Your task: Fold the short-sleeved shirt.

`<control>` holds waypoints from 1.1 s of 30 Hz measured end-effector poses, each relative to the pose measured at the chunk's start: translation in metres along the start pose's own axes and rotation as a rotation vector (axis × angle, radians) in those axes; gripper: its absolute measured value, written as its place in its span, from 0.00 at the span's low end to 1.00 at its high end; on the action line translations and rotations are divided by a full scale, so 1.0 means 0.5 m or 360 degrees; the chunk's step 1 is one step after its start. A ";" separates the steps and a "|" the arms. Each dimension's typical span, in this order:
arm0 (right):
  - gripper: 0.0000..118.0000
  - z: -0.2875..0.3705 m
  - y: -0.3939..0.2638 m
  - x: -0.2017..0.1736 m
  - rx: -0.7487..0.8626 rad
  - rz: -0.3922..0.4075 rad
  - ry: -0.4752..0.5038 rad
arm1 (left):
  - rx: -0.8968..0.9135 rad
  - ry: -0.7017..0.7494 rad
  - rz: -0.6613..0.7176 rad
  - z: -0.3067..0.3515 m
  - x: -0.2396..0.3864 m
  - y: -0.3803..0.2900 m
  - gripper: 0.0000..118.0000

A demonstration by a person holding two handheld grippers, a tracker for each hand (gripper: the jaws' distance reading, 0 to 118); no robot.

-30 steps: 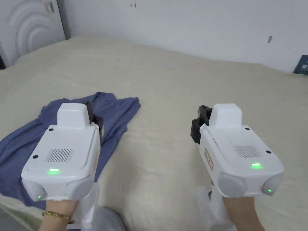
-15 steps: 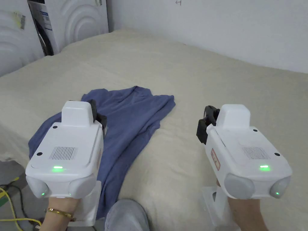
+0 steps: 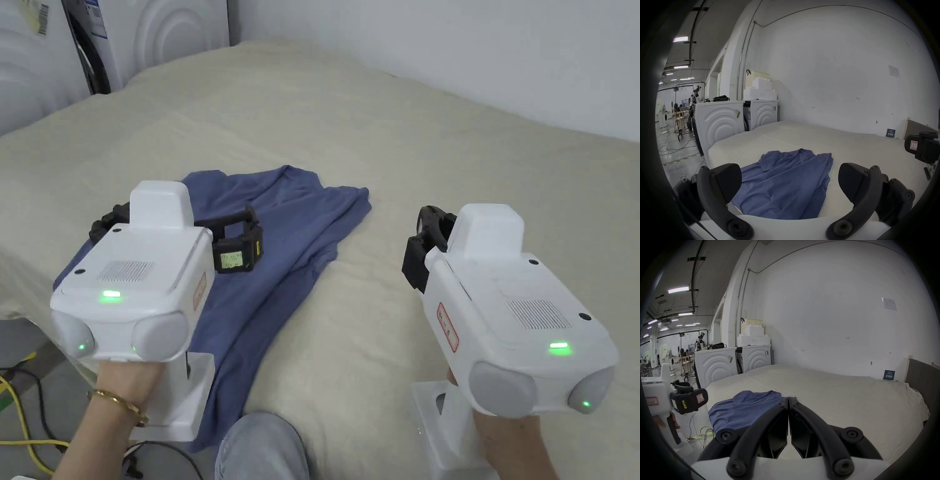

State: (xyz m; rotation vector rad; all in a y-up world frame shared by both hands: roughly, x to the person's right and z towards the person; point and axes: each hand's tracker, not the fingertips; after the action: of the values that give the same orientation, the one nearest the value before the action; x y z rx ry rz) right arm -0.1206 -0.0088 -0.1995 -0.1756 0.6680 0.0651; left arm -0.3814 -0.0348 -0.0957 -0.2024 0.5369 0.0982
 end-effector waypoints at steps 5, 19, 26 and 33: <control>0.00 -0.036 -0.011 0.008 -0.0032 -0.0028 0.0001 | -0.0151 -0.0080 0.0016 -0.101 0.014 0.012 1.00; 0.00 -0.167 -0.041 0.040 -0.0155 -0.0050 -0.0031 | -0.0793 -0.0174 0.0021 -0.540 0.056 0.006 1.00; 0.00 -0.217 -0.084 0.071 -0.0271 -0.0061 -0.0042 | -0.1267 -0.0163 -0.0246 -0.692 0.096 -0.055 0.95; 0.00 -0.215 -0.111 0.095 -0.0321 -0.0077 -0.0069 | -0.1601 -0.0248 -0.0205 -0.723 0.114 -0.098 0.40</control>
State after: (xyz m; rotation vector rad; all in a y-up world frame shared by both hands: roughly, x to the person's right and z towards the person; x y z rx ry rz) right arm -0.1428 -0.0827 -0.3041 -0.3831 0.6130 0.0895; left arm -0.5052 -0.1586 -0.4206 -1.1981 0.2774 0.2519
